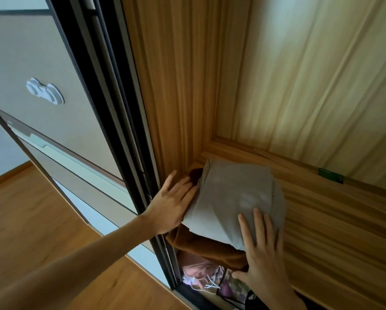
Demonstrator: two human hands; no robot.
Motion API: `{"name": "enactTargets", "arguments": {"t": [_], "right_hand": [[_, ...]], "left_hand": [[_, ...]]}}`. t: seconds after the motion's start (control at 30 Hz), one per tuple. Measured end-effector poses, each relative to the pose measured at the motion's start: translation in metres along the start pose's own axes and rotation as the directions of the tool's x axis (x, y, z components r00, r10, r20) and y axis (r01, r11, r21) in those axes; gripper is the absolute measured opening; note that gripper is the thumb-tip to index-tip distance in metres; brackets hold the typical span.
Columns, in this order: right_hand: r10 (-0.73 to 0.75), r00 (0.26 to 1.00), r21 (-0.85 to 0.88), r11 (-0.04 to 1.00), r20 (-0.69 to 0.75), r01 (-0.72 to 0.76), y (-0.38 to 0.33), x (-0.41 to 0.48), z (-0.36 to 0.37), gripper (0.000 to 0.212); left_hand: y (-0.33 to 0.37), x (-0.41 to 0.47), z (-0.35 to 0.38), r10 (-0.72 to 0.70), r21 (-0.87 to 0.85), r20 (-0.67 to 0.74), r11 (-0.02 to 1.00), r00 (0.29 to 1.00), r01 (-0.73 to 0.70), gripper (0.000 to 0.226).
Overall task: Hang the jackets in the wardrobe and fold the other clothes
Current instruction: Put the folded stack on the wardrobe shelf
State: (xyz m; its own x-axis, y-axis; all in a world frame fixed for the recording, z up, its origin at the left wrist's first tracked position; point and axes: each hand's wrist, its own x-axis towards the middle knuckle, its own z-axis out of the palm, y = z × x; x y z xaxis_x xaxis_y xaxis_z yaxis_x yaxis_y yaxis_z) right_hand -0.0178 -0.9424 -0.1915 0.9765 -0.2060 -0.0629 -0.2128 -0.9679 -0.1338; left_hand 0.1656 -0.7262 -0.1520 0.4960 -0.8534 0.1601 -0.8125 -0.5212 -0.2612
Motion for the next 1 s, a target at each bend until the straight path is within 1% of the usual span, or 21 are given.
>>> {"name": "enactTargets", "arguments": {"t": [0.03, 0.07, 0.1, 0.17, 0.2, 0.27, 0.3, 0.43, 0.47, 0.53, 0.6, 0.67, 0.73, 0.8, 0.93, 1.0], "right_hand": [[0.0, 1.0, -0.003, 1.0, -0.002, 0.0, 0.001, 0.002, 0.002, 0.159], [0.003, 1.0, -0.004, 1.0, -0.007, -0.003, 0.002, 0.004, 0.004, 0.159], [0.007, 1.0, -0.005, 1.0, -0.012, -0.007, 0.002, 0.005, 0.005, 0.157], [-0.006, 1.0, -0.003, 1.0, -0.01, 0.006, 0.003, 0.004, 0.006, 0.157], [-0.014, 1.0, -0.008, 1.0, -0.005, 0.014, 0.003, 0.003, 0.006, 0.157], [-0.018, 1.0, -0.014, 1.0, -0.009, 0.017, 0.005, 0.0, 0.005, 0.158], [-0.016, 1.0, -0.012, 1.0, -0.012, 0.016, 0.005, -0.001, 0.005, 0.158], [-0.002, 1.0, -0.024, 1.0, -0.019, 0.001, 0.009, -0.002, 0.009, 0.15], [-0.003, 1.0, -0.025, 1.0, -0.023, 0.002, 0.01, -0.002, 0.01, 0.148], [-0.007, 1.0, -0.037, 0.999, -0.03, 0.006, 0.01, -0.002, 0.011, 0.147], [-0.009, 0.999, -0.044, 0.999, -0.031, 0.007, 0.01, -0.002, 0.012, 0.149], [0.008, 0.999, -0.029, 1.0, -0.04, -0.009, 0.008, -0.001, 0.012, 0.149], [0.036, 0.998, 0.0, 0.999, -0.043, -0.036, 0.004, 0.0, 0.013, 0.152], [0.057, 0.997, 0.036, 0.998, -0.053, -0.055, -0.002, 0.002, 0.014, 0.155], [0.06, 0.994, 0.054, 0.997, -0.087, -0.055, -0.018, 0.012, 0.014, 0.155], [0.061, 0.993, 0.055, 0.997, -0.103, -0.056, -0.029, 0.021, 0.013, 0.152]], "left_hand": [[-0.002, -0.004, -0.011, -0.007, 0.171, 0.055, 0.985, 0.998, -0.002, 0.064], [-0.009, -0.009, -0.02, -0.004, 0.345, 0.087, 0.938, 0.996, -0.026, 0.068], [-0.02, -0.015, -0.027, 0.004, 0.483, 0.141, 0.872, 0.99, -0.072, 0.07], [-0.043, -0.027, -0.041, -0.009, 0.633, 0.197, 0.765, 0.98, -0.12, 0.074], [-0.049, -0.033, -0.045, 0.01, 0.662, 0.217, 0.734, 0.976, -0.154, 0.079], [-0.055, -0.035, -0.049, 0.051, 0.654, 0.281, 0.721, 0.958, -0.23, 0.087], [-0.056, -0.034, -0.048, 0.041, 0.635, 0.301, 0.737, 0.953, -0.232, 0.091], [-0.063, -0.031, -0.041, -0.062, 0.593, 0.337, 0.789, 0.94, -0.16, 0.104], [-0.065, -0.031, -0.04, -0.097, 0.602, 0.353, 0.785, 0.93, -0.146, 0.108], [-0.066, -0.029, -0.039, -0.156, 0.664, 0.369, 0.734, 0.916, -0.143, 0.114], [-0.065, -0.026, -0.038, -0.217, 0.719, 0.387, 0.679, 0.896, -0.146, 0.111], [-0.065, -0.025, -0.037, -0.282, 0.746, 0.389, 0.655, 0.877, -0.121, 0.106], [-0.065, -0.026, -0.037, -0.312, 0.766, 0.371, 0.635, 0.874, -0.098, 0.11], [-0.067, -0.029, -0.038, -0.308, 0.768, 0.346, 0.636, 0.886, -0.078, 0.116], [-0.074, -0.034, -0.044, -0.227, 0.686, 0.357, 0.722, 0.906, -0.089, 0.105], [-0.079, -0.034, -0.044, -0.198, 0.662, 0.354, 0.743, 0.914, -0.096, 0.102]]}}
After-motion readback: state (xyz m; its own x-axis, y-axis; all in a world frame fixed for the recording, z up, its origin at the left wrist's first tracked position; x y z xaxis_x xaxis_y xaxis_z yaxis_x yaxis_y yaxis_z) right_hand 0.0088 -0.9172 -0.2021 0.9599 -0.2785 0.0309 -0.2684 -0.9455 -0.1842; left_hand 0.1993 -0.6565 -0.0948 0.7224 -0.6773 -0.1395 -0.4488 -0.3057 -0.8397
